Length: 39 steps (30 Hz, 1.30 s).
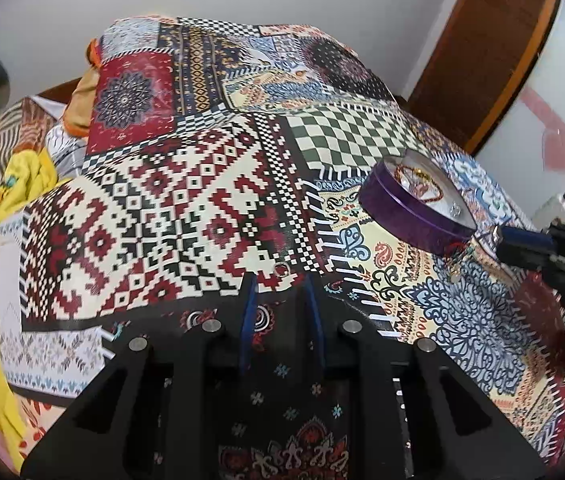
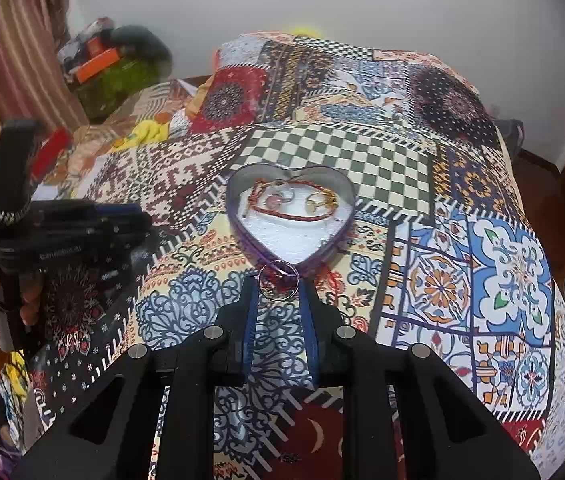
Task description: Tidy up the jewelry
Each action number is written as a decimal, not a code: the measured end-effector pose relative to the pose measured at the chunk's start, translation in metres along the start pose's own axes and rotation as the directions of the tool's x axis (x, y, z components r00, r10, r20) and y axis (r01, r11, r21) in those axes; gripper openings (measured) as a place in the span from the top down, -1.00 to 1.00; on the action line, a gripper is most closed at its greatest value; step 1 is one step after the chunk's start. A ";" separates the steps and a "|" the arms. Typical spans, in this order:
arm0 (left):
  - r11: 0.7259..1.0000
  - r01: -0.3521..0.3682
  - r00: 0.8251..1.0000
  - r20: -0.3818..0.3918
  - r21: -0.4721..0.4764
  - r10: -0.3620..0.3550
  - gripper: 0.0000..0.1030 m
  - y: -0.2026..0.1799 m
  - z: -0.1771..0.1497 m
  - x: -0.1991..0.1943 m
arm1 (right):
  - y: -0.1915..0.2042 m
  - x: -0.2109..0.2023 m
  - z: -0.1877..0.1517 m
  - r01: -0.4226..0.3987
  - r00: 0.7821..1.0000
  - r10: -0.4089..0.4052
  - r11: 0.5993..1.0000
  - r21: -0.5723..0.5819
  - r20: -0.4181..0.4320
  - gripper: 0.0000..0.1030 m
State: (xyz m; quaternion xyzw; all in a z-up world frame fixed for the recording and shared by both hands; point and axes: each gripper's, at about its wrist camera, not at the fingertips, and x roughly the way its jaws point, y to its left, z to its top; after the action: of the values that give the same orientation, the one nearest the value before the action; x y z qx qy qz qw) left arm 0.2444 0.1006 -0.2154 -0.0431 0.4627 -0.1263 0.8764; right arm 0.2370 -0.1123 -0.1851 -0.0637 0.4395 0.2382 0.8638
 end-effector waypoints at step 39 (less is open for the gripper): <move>0.993 -0.019 0.977 0.211 0.113 -0.005 0.84 -0.104 0.005 -0.069 | -0.023 -0.038 0.010 -0.021 0.990 0.017 1.000 0.021 0.140 0.64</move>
State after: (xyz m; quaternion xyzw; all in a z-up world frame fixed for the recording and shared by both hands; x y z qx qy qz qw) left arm 0.1923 0.0180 -0.1374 -0.0044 0.3593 -0.1442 0.9220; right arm 0.2360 -0.1427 -0.1512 -0.0329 0.3813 0.2453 0.8907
